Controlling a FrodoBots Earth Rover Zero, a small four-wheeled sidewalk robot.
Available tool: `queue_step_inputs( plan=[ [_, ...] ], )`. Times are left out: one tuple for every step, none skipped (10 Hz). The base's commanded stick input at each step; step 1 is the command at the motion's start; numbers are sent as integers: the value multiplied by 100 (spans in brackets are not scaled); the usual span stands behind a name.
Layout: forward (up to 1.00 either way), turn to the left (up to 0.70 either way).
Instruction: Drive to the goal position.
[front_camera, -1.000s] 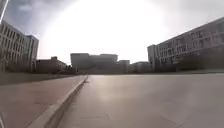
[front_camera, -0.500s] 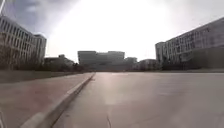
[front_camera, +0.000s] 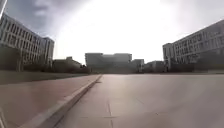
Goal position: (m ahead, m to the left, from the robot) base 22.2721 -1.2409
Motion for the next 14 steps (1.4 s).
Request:
queue_step_inputs(
  plan=[
    [100,0],
    [100,0],
    [100,0],
    [100,0],
    [100,0],
    [100,0],
    [100,0],
    [100,0],
    [100,0],
    [100,0],
    [100,0],
    [100,0],
    [100,0],
    [100,0]
  ],
)
